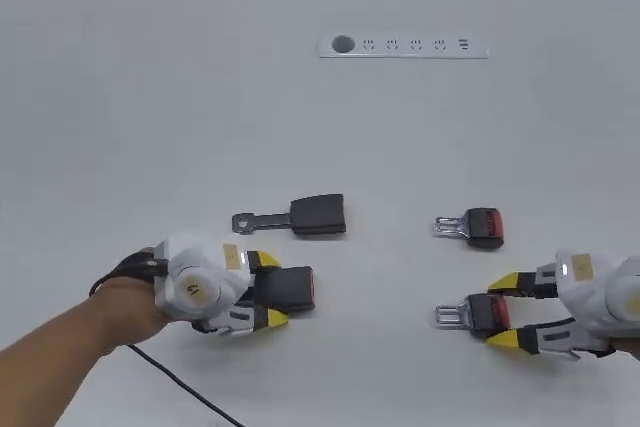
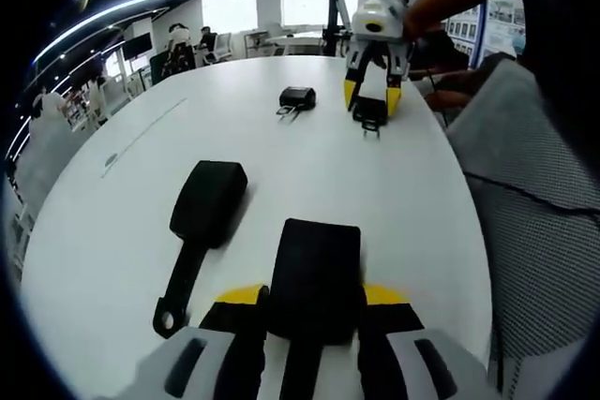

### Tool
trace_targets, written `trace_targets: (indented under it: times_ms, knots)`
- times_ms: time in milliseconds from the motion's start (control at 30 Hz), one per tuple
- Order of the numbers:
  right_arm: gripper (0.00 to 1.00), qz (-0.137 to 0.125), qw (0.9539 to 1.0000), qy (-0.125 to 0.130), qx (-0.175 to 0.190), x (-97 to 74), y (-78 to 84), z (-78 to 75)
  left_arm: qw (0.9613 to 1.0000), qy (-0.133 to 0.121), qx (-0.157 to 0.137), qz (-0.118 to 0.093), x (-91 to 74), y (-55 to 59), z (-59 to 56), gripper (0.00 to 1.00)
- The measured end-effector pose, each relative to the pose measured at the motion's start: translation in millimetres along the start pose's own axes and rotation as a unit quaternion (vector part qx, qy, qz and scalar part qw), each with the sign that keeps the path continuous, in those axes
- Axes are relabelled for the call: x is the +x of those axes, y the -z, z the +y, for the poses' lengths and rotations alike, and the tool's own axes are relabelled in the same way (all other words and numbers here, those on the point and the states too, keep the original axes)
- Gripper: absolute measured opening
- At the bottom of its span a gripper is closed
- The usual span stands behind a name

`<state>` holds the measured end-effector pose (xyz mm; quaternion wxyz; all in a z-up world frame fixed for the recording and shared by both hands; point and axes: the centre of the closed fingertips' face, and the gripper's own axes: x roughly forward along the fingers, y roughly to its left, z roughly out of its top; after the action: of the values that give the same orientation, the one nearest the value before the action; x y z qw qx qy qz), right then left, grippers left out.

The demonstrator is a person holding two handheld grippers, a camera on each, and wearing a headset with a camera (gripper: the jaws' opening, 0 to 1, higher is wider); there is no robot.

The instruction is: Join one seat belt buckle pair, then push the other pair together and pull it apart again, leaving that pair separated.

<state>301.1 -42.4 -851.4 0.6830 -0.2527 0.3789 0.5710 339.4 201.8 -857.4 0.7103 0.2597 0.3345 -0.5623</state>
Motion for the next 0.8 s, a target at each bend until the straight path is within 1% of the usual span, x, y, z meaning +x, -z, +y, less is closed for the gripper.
trace_targets:
  times_ms: [33, 100, 133, 167, 200, 233, 267, 300, 333, 433, 467, 500, 533, 567, 800]
  knots:
    - [0.37, -0.001, 1.0000, 0.001, -0.004, -0.3, 0.1, -0.6, 1.0000, 0.002, 0.005, 0.000, 2.3, 1.4, 0.1, 0.38]
    - [0.36, -0.004, 1.0000, -0.001, -0.009, -0.7, 0.2, -0.4, 0.9999, 0.007, 0.015, 0.001, 4.3, 0.2, -1.0, 0.37]
    - [0.36, -0.005, 0.9999, -0.001, -0.009, -0.9, 0.2, -0.5, 0.9997, 0.010, 0.021, 0.001, 2.5, -2.0, -2.0, 0.37]
    - [0.36, -0.007, 0.9999, -0.001, -0.008, -1.0, 0.7, -0.8, 0.9996, 0.013, 0.024, 0.003, 4.4, -1.5, -2.4, 0.37]
    - [0.36, -0.008, 0.9999, -0.001, -0.007, -1.1, 1.0, -1.0, 0.9995, 0.015, 0.029, 0.003, 2.6, -2.9, -2.9, 0.37]
    - [0.36, -0.009, 0.9999, -0.001, -0.006, -1.0, 1.3, -1.3, 0.9991, 0.020, 0.036, 0.005, 3.9, -2.8, -3.7, 0.37]
    - [0.35, -0.010, 0.9999, -0.001, -0.006, -0.9, 1.5, -1.4, 0.9991, 0.021, 0.036, 0.005, 6.5, -2.7, -3.7, 0.36]
    - [0.35, -0.014, 0.9999, 0.000, -0.004, -1.2, 1.7, -1.5, 0.9987, 0.029, 0.042, 0.007, 4.1, -3.8, -5.0, 0.36]
    - [0.35, -0.018, 0.9998, 0.000, -0.001, -1.4, 1.8, -1.6, 0.9977, 0.036, 0.056, 0.006, 4.5, -5.1, -6.5, 0.36]
    - [0.35, -0.030, 0.9995, 0.002, 0.007, -1.2, 0.7, -1.8, 0.9966, 0.046, 0.069, 0.007, 4.4, -7.4, -9.4, 0.36]
    - [0.35, -0.034, 0.9994, 0.002, 0.011, -1.8, 1.3, -2.1, 0.9957, 0.054, 0.075, 0.010, 3.8, -8.2, -12.2, 0.36]
    - [0.35, -0.035, 0.9993, 0.002, 0.011, -1.6, 1.2, -2.0, 0.9952, 0.057, 0.079, 0.009, 4.2, -9.7, -14.7, 0.36]
    - [0.35, -0.035, 0.9993, 0.003, 0.010, -1.3, 0.5, -2.1, 0.9940, 0.067, 0.086, 0.010, 2.1, -9.0, -18.6, 0.36]
    - [0.35, -0.036, 0.9993, 0.003, 0.011, -1.4, -0.5, -1.6, 0.9936, 0.068, 0.090, 0.009, 2.9, -9.5, -20.0, 0.36]
    - [0.35, -0.041, 0.9990, 0.003, 0.015, -0.5, -6.3, 0.8, 0.9955, 0.056, 0.076, -0.002, -0.5, -10.6, -19.8, 0.36]
